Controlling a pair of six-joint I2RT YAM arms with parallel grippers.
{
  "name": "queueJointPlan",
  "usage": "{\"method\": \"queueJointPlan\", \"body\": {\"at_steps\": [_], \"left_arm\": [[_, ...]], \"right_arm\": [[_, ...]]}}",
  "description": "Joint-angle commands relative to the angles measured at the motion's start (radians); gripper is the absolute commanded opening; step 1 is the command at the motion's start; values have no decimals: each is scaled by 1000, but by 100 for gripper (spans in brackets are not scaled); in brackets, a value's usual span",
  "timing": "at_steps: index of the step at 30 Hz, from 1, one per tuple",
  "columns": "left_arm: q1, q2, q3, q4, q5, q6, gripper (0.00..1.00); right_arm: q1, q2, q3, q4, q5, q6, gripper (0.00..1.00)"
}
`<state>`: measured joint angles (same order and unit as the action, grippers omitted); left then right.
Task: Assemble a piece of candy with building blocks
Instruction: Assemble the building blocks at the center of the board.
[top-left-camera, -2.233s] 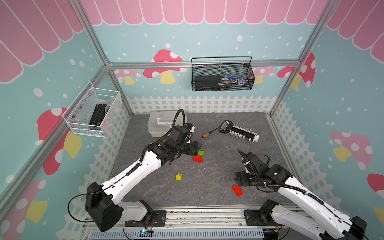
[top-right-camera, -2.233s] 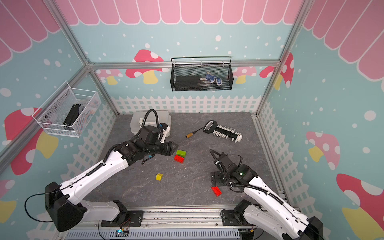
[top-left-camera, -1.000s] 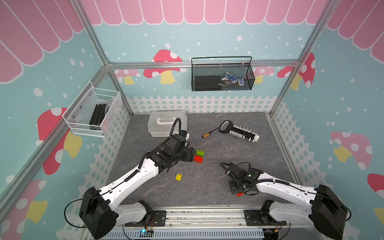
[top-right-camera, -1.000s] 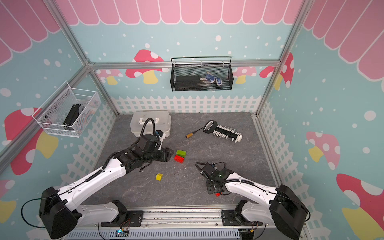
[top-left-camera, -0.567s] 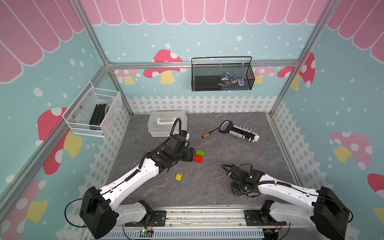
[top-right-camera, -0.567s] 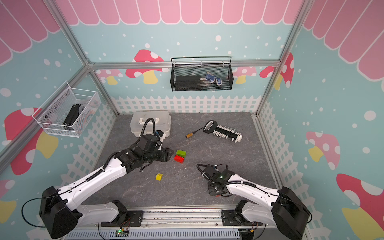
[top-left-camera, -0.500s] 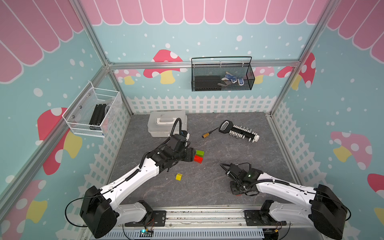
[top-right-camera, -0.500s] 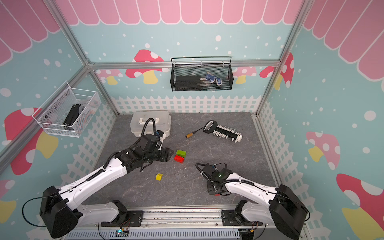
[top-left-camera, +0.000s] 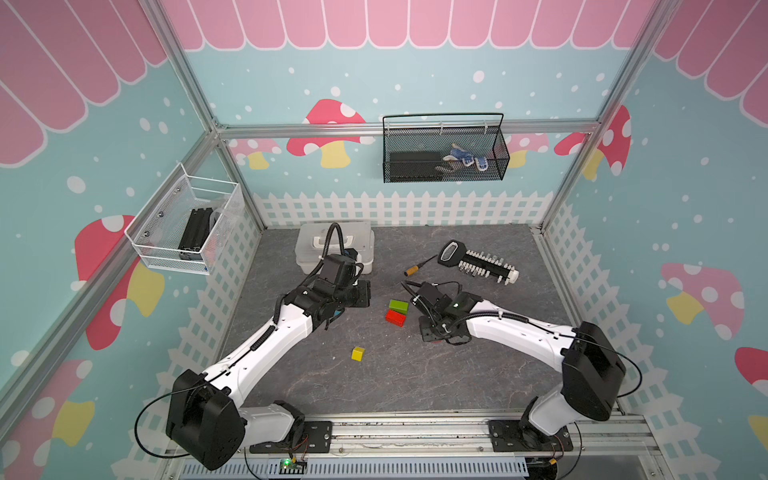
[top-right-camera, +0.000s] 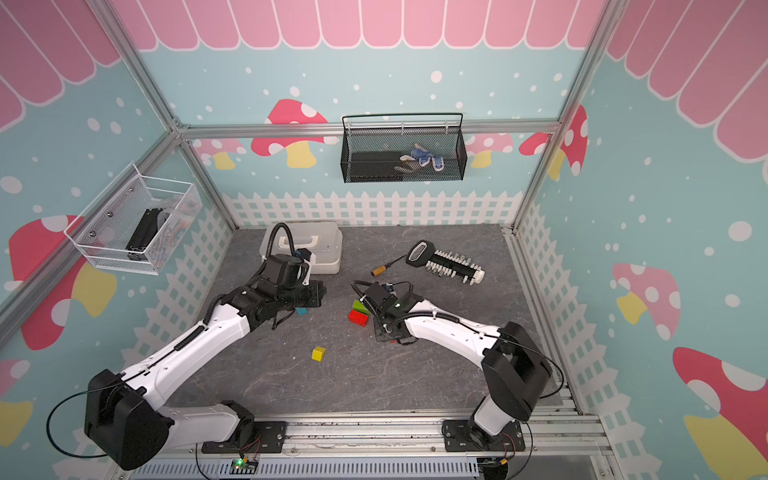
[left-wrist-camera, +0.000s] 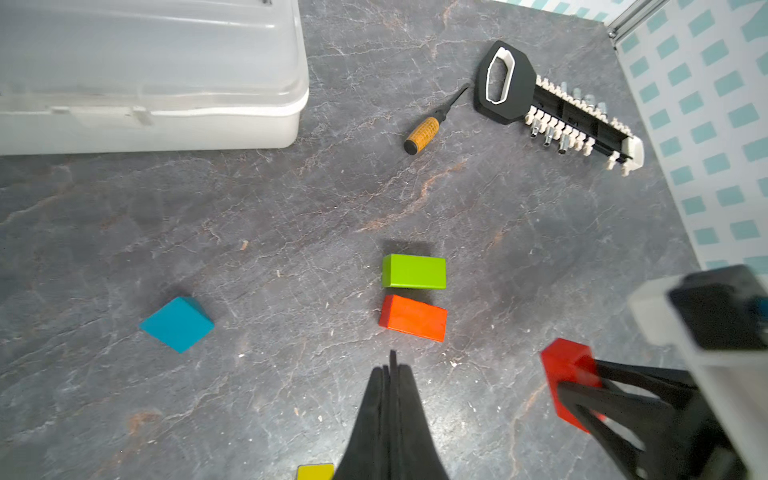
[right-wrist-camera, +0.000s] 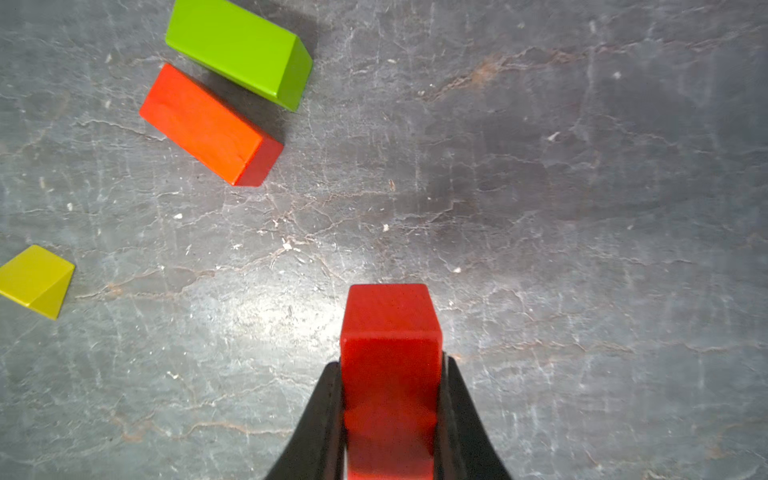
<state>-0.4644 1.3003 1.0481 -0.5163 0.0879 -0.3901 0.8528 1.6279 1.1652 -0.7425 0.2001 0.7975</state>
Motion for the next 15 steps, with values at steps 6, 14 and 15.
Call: {"method": "queueJointPlan", "body": {"at_steps": [6,14,15], "left_arm": [[37,7,-21,93,99,-52,0],[106,-86,-125,270,142,-183,0],[113,-82,-122,268,151,-187,0]], "right_arm": [[3,107,48,113,14,56,0],[-9,179,69,247,42,51,0],[-13,189,75,248,36,49,0]]}}
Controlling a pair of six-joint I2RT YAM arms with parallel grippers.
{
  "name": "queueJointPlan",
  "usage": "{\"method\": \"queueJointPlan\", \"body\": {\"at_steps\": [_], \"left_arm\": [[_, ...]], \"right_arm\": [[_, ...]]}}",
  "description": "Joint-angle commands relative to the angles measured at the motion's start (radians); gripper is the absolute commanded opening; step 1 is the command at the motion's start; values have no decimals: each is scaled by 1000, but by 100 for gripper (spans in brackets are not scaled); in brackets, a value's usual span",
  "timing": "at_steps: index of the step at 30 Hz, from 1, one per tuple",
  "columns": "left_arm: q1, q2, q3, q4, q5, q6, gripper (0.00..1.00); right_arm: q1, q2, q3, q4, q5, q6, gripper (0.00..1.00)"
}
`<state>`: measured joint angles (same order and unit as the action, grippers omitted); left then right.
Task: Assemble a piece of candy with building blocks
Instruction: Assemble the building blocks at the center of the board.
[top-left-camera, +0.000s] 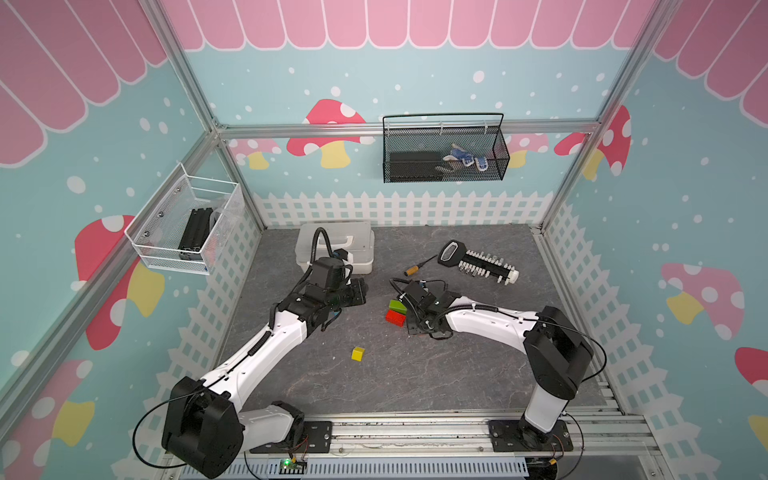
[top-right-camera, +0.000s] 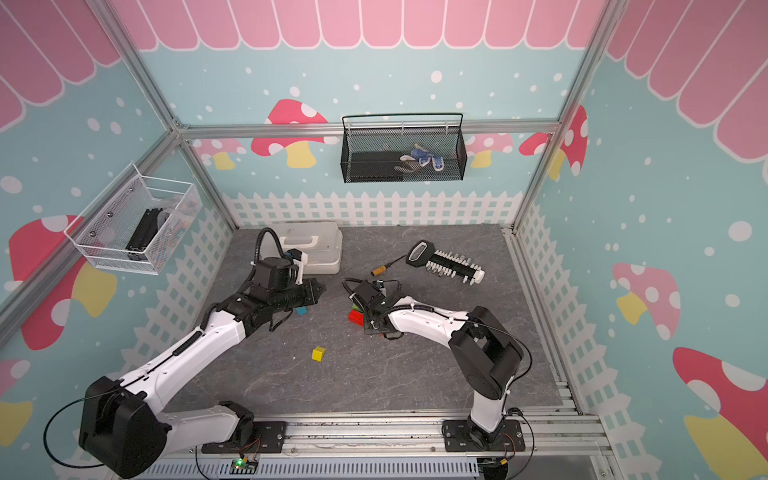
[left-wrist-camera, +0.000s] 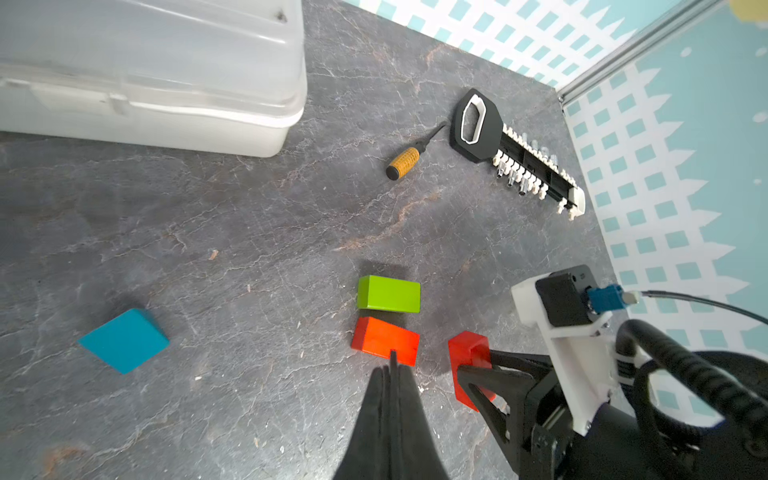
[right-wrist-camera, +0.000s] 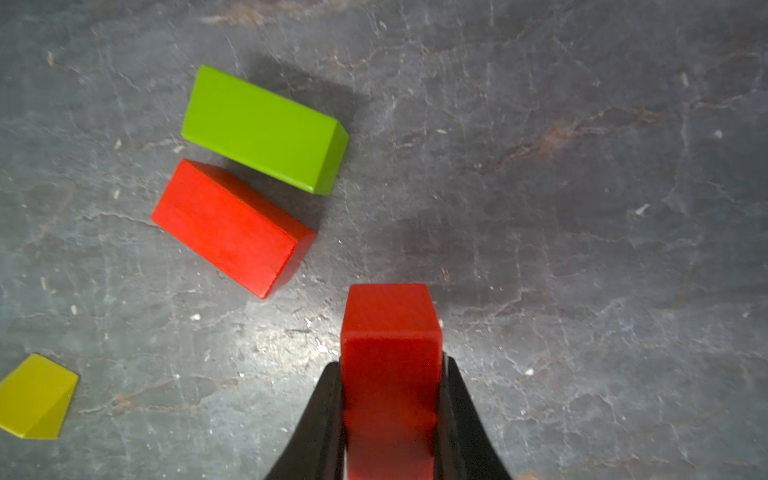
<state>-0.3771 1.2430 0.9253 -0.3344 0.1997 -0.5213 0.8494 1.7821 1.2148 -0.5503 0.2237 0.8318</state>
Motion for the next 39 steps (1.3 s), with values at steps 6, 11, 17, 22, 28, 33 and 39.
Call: {"method": "queueJointPlan", "body": {"at_steps": [6,11,17,22,28,33,39], "left_arm": [[48,-21,-5,80,67,-78,0],[56,-58,-33,105,42,-96,0],[63,-72,-36,110,67,-85,10],[69,-79,-46,110,58,-95,22],[73,-108,-27,80,41,-74,22],[78,-77,-1,19,37,-16,13],[78,42,-7,37,141,-53,0]], "right_arm": [[-29,76,49,74,-17,38,0],[-31,77,52,57,12,59,10],[-31,85,50,73,-17,54,38],[-31,21,35,71,31,42,53],[-30,-188,7,69,102,-1,47],[-67,-365,-97,75,129,-37,1],[-114,-400,-269,129,-14,-101,0]]}}
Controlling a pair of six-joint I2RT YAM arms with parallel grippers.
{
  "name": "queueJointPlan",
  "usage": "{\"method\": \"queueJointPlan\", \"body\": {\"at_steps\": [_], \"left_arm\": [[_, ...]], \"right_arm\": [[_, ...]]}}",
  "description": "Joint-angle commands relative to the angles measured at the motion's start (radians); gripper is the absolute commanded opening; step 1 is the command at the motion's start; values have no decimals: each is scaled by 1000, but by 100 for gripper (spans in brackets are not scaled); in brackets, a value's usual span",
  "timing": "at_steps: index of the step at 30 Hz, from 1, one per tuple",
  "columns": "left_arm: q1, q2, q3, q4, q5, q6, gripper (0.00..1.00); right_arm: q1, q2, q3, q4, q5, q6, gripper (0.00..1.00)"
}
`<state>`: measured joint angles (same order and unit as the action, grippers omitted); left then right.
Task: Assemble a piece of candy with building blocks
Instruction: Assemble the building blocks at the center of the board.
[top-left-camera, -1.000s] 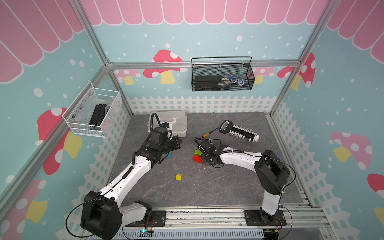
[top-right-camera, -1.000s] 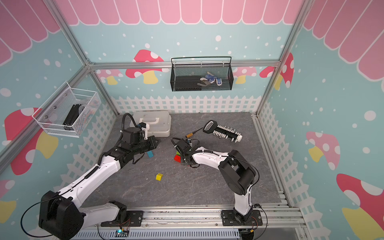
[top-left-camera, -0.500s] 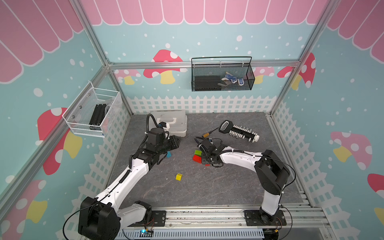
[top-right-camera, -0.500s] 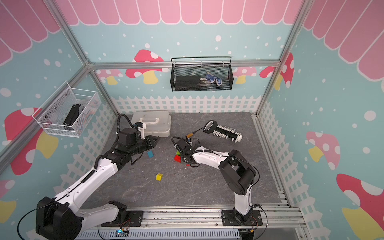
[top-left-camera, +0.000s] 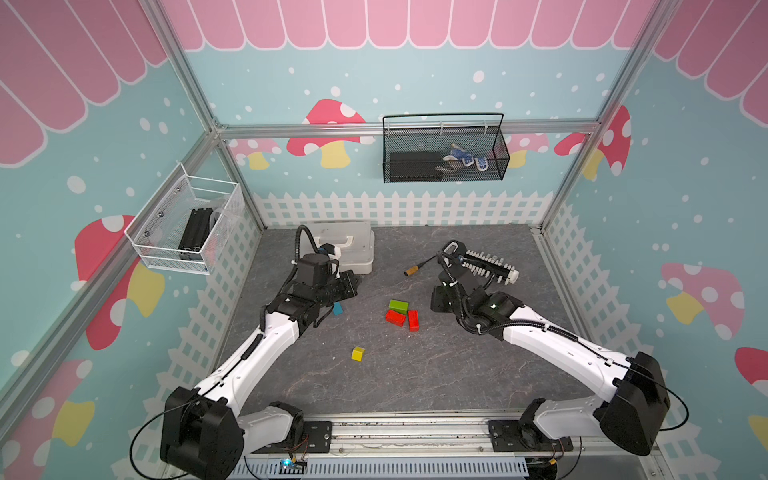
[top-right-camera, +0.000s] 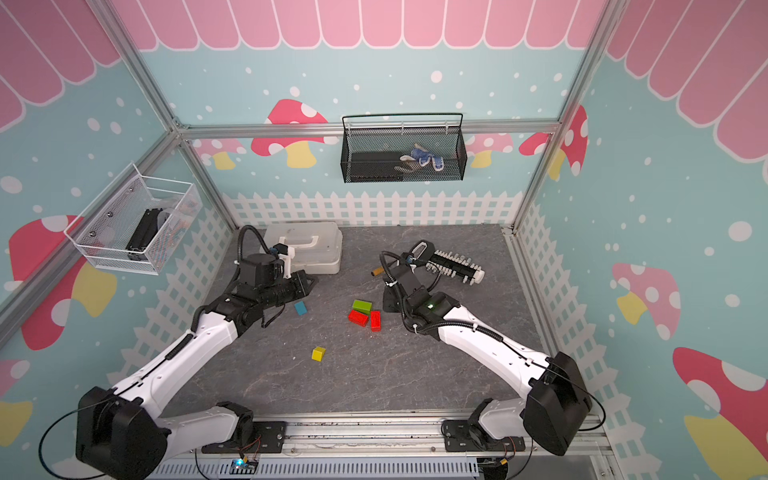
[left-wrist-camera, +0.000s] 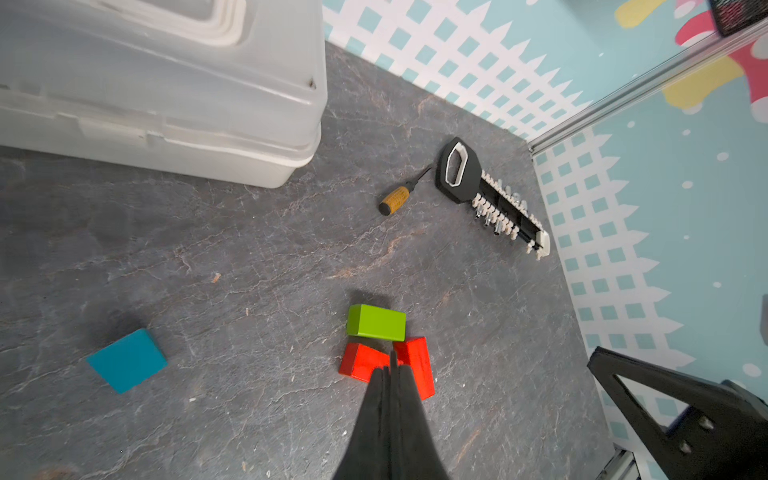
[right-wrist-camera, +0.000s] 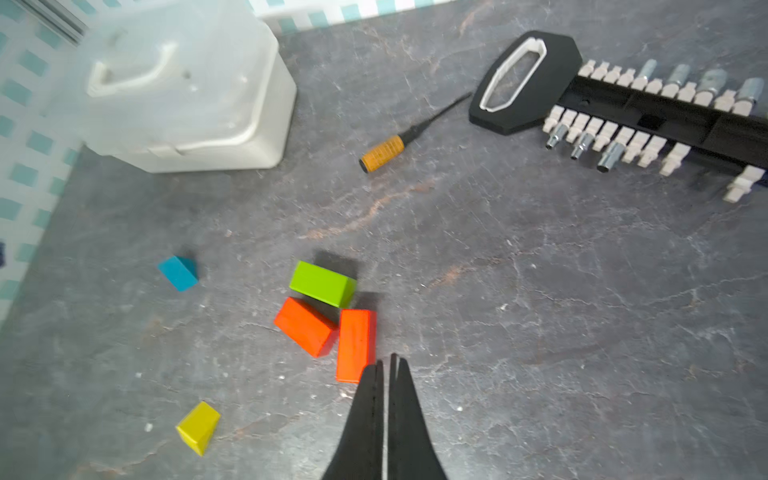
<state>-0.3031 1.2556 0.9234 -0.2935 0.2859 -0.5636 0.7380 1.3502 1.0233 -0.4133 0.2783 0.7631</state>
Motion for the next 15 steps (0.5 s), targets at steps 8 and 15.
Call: {"method": "queueJointPlan", "body": {"at_steps": [8,15], "left_arm": [[-69,87,-70,2,83,-33,0],[-154,91,-167,62,50,-97,0]], "right_arm": [[-17,178,-197,174,-290,-9,0],[-17,315,-99,195,-335,-36,0]]}}
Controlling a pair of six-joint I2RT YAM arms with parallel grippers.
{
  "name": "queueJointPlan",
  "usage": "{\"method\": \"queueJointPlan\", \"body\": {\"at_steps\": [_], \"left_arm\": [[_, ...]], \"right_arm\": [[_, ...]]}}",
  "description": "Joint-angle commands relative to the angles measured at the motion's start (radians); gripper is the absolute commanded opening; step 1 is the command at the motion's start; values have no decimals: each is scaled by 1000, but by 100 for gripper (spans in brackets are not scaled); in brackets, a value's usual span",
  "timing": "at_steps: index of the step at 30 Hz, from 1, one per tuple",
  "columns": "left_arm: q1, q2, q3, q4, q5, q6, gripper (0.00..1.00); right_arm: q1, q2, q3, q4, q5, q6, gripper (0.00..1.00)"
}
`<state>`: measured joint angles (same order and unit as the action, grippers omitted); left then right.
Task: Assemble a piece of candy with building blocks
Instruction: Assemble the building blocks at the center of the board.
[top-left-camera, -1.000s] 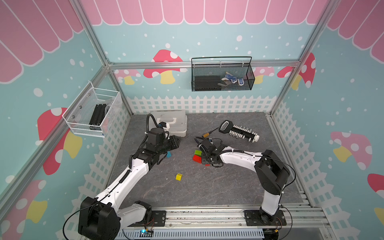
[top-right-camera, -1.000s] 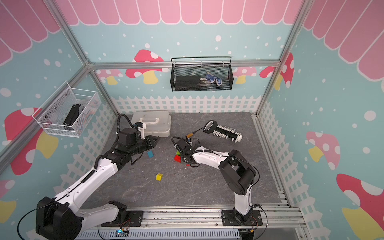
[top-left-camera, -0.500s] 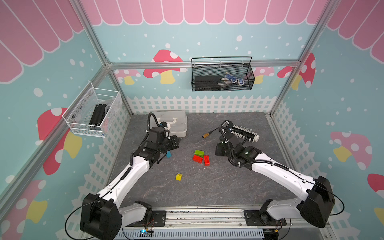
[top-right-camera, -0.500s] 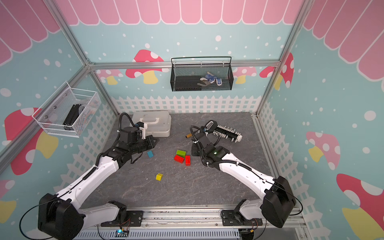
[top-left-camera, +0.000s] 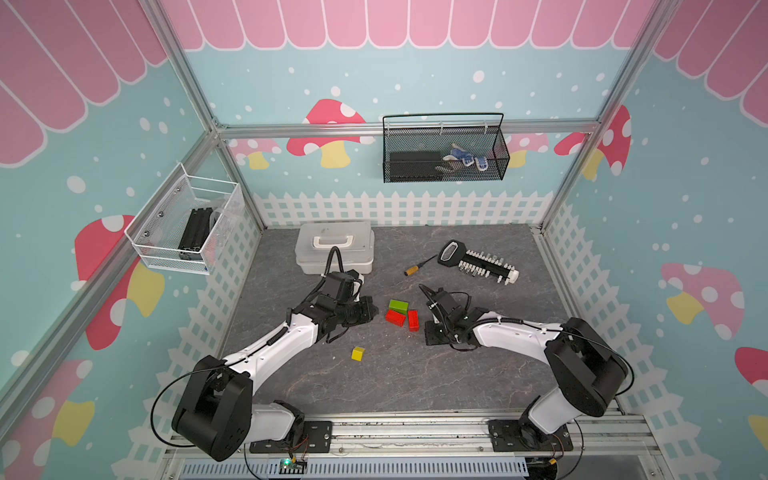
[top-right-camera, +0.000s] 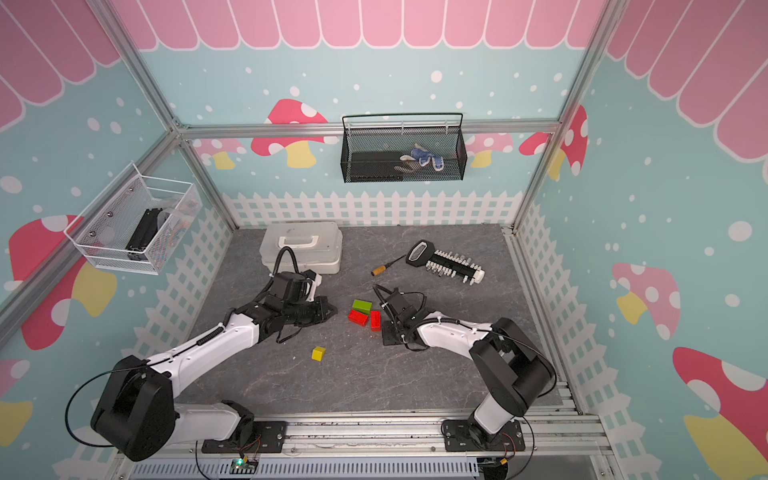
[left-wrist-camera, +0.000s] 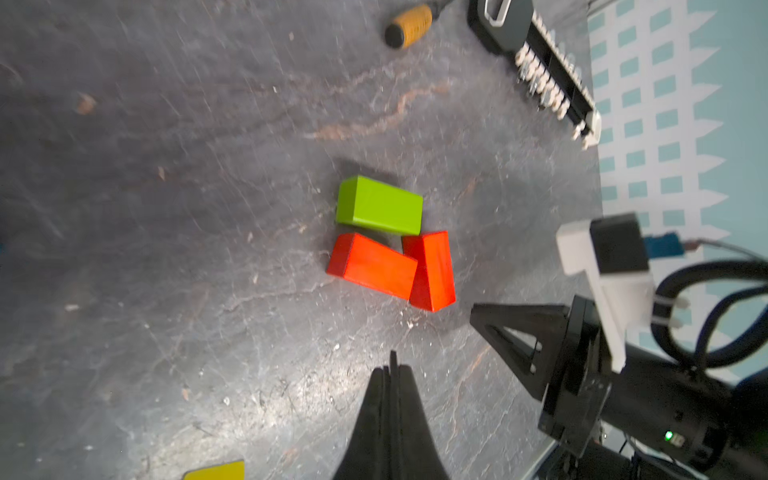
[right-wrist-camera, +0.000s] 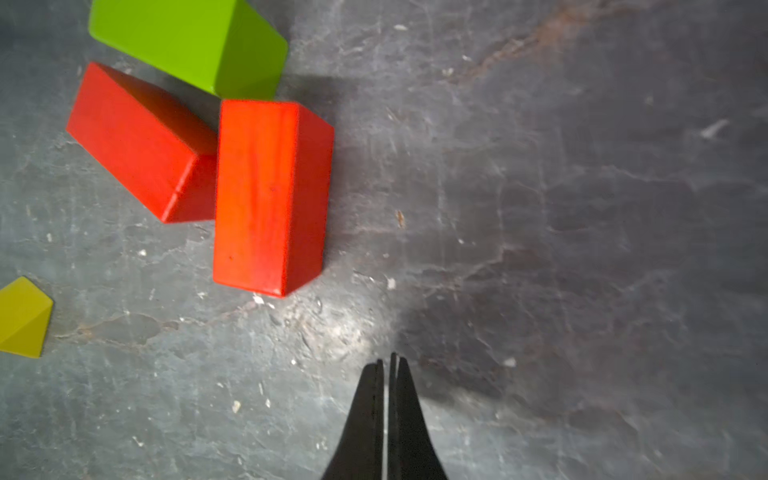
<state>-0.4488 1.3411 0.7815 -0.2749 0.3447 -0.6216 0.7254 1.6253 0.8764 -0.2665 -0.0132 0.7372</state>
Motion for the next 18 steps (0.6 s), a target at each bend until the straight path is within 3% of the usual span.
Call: {"method": "queueJointPlan", "body": {"at_steps": [1,6,18], "left_arm": [[-10,3,-33,48,-13,-44,0],[-9,-7,-40,50,-20,-49,0],[-9,3,-65,62,-21,-52,0]], "right_arm": [[-4,61,65,52,-52,-12,0],[-4,136,144,60,-104,-11,0],[-4,136,180,9,-64,-36,0]]}}
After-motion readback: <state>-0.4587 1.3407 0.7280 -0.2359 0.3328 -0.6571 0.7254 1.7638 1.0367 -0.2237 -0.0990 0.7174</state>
